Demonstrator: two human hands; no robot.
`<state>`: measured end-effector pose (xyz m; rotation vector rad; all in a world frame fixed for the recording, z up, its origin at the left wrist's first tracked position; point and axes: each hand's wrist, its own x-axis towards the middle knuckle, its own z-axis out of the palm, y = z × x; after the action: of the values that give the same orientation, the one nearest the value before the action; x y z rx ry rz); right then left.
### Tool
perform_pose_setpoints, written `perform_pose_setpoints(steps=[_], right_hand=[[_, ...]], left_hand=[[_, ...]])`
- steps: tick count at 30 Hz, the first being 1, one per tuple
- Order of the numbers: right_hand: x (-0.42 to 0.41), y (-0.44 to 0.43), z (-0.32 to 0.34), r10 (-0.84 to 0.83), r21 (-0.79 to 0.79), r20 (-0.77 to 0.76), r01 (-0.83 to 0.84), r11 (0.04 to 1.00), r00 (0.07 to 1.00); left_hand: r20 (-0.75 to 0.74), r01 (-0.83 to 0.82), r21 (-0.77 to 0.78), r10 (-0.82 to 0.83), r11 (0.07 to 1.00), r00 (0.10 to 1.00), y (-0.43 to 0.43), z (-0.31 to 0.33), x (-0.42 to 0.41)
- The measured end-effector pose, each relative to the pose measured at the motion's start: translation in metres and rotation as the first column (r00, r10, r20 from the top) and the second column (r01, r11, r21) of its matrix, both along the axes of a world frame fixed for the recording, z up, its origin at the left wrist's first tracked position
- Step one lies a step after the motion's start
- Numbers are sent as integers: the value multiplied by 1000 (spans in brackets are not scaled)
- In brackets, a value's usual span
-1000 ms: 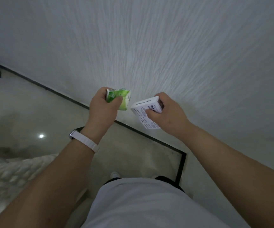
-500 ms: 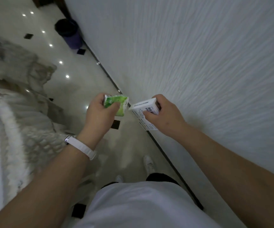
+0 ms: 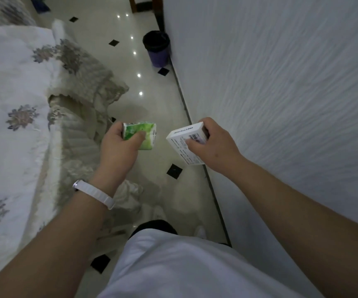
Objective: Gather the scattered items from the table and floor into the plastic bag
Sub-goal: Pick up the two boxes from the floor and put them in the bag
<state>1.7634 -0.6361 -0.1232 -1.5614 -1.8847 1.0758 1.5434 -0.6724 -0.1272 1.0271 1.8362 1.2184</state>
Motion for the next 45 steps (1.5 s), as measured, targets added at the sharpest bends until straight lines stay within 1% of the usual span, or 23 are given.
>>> perform_pose_setpoints(steps=[4,7,10,12,14,16,20,25,28,30,35,40,45], right_hand=[[-35,47,-8,33,-1,47,-33,999,998],[-69,91,-11,59,-2,104,-59,998,993],[-111,142,-5,66,11,139,-68,998,988],[-137,174,3,74,29,156,-80,996,985],[-155,201,11,61,46,161,-69,997,985],[-165,225,15,51,59,163,-62,996,985],[-172,272,17,32,29,160,-37,999,987],[-175,350,4,-6,42,128,0,999,992],[-185,414,-10,3,13,61,-4,1000,998],[-197,459,-14,27,-5,52,-27,1000,998],[-244,569,9,177,43,38,-178,983,984],[-301,645,39,318,93,14,-318,944,948],[-345,706,31,401,61,33,-403,913,915]], left_hand=[[47,-50,26,49,998,998,39,-15,-40],[64,-50,21,48,999,997,78,-23,-73],[76,-58,-4,58,998,995,124,-26,-110],[67,-51,9,50,999,997,155,-24,-131],[91,-44,26,41,999,995,185,-21,-146],[100,-24,36,20,999,995,214,-18,-157],[107,-2,40,-2,999,994,268,-22,-168],[98,13,1,-13,1000,995,346,-30,-174],[96,-40,-29,43,999,994,400,-30,-179],[32,-63,-43,64,997,997,434,-21,-184],[-37,-165,-4,165,986,986,510,14,-215],[13,-323,12,322,946,946,553,29,-255],[-9,-424,9,424,906,906,607,16,-296]])
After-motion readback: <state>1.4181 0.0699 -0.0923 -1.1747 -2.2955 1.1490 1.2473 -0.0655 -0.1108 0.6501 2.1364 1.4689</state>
